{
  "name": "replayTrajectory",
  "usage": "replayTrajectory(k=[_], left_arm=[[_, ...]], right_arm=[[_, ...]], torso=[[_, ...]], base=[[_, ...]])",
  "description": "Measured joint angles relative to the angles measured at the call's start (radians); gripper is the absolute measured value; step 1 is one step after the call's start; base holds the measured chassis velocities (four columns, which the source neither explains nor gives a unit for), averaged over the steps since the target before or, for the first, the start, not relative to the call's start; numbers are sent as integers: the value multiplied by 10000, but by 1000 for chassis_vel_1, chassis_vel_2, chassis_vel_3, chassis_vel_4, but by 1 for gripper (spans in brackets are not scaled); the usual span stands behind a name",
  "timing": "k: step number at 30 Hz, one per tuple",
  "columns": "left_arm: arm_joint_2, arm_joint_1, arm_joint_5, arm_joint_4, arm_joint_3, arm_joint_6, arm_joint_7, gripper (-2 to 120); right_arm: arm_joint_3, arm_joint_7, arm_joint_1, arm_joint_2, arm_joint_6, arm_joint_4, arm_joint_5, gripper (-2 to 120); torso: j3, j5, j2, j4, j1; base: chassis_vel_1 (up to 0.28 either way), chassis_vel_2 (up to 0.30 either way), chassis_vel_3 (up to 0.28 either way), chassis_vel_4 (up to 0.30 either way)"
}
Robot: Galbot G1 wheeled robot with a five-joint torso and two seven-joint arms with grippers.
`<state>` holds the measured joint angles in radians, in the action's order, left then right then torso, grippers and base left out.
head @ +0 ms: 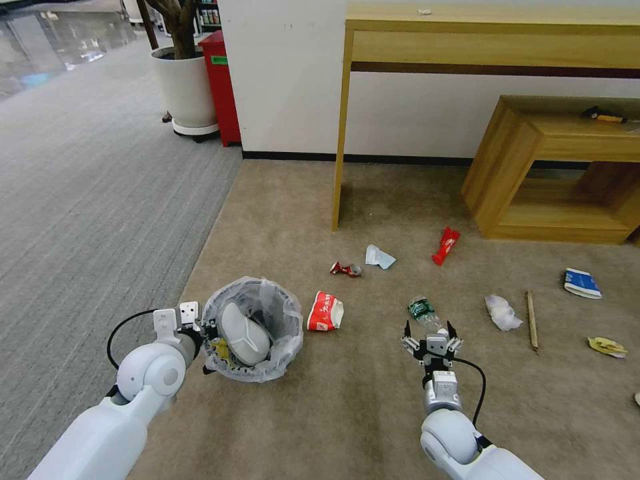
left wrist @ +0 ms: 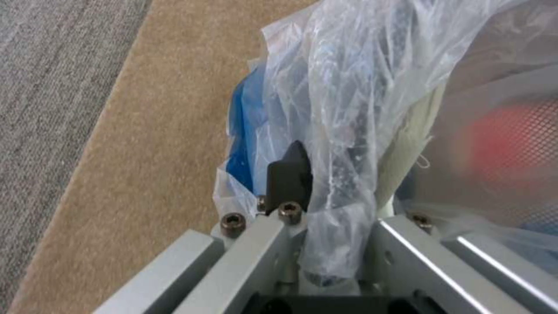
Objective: Pick up the trash bin and place the garbage on the floor into it.
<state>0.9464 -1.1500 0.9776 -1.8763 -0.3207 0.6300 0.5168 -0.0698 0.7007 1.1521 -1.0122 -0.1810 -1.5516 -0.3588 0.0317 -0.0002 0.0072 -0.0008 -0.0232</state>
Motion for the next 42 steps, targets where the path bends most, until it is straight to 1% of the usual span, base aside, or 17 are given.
replayTrajectory(k=[6,12,15,16,18,19,20,23,24,27,28,31,32,34,36,38,42], left_arm=[[2,71,46,-32,17,-1,20,0],[-10,-6,74,-183,13,0,29,0],[-10,-87,97,-364,-41,0,96,0],[-10,-87,97,-364,-41,0,96,0],[-26,-106,136,-463,-44,5,108,0],[-53,-103,166,-545,-38,9,124,0],[-53,-103,166,-545,-38,9,124,0],[-85,-72,220,-682,-32,20,154,0],[-85,-72,220,-682,-32,20,154,0],[-90,-97,256,-870,-71,27,189,0],[-90,-97,256,-870,-71,27,189,0],[-93,-154,300,-1063,-108,45,261,0],[-93,-154,300,-1063,-108,45,261,0],[-99,-255,302,-1221,-148,50,286,0],[-99,-301,301,-1267,-165,51,292,0],[-103,-456,296,-1394,-262,55,301,0],[-108,-660,267,-1535,-392,55,297,0]], right_arm=[[-172,-324,-380,-22,-119,91,-324,100],[-701,-845,-1018,-138,-18,243,-1331,100],[-1338,-1120,-1681,-514,153,697,-2135,100],[-1338,-1120,-1681,-514,153,697,-2135,100],[-1602,-1257,-2039,-821,209,1002,-2560,100],[-1834,-1362,-2360,-1155,269,1307,-2944,100],[-1834,-1362,-2360,-1155,269,1307,-2944,100],[-2244,-1593,-2919,-1732,357,2031,-3433,100],[-2244,-1593,-2919,-1732,357,2031,-3433,100],[-2509,-1840,-3420,-2259,447,2815,-3822,100],[-2509,-1840,-3420,-2259,447,2815,-3822,100],[-2672,-2054,-3816,-2674,496,3745,-4091,100],[-2672,-2054,-3816,-2674,496,3745,-4091,100],[-2761,-2229,-4153,-2963,489,4558,-4184,100],[-2790,-2282,-4254,-3039,480,4810,-4204,100],[-2911,-2485,-4534,-3267,346,5558,-4196,100],[-3044,-2684,-4779,-3505,244,6158,-4193,100]], torso=[[-2,-1,1,-1,1],[-1,-1,0,0,0],[-1,-1,-1,-1,1],[-1,-1,-1,-1,1],[-1,0,0,2,1],[-1,-2,-1,2,1],[-1,-2,-1,2,1],[0,-4,0,-1,0],[0,-4,0,-1,0],[-1,-4,0,1,1],[-1,-4,0,1,1],[0,-2,0,0,0],[0,-2,0,0,0],[0,0,-1,-2,0],[0,-1,0,0,0],[0,-1,0,0,0],[-1,-2,0,1,0]], base=[[-20,7,2,-10],[0,0,0,0],[0,0,0,0],[0,0,0,0],[0,0,0,0],[0,0,0,0],[0,0,0,0],[0,0,0,0],[0,0,0,0],[0,0,0,0],[0,0,0,0],[0,0,0,0],[0,0,0,0],[0,0,0,0],[0,0,0,0],[0,0,0,0],[0,0,0,0]])
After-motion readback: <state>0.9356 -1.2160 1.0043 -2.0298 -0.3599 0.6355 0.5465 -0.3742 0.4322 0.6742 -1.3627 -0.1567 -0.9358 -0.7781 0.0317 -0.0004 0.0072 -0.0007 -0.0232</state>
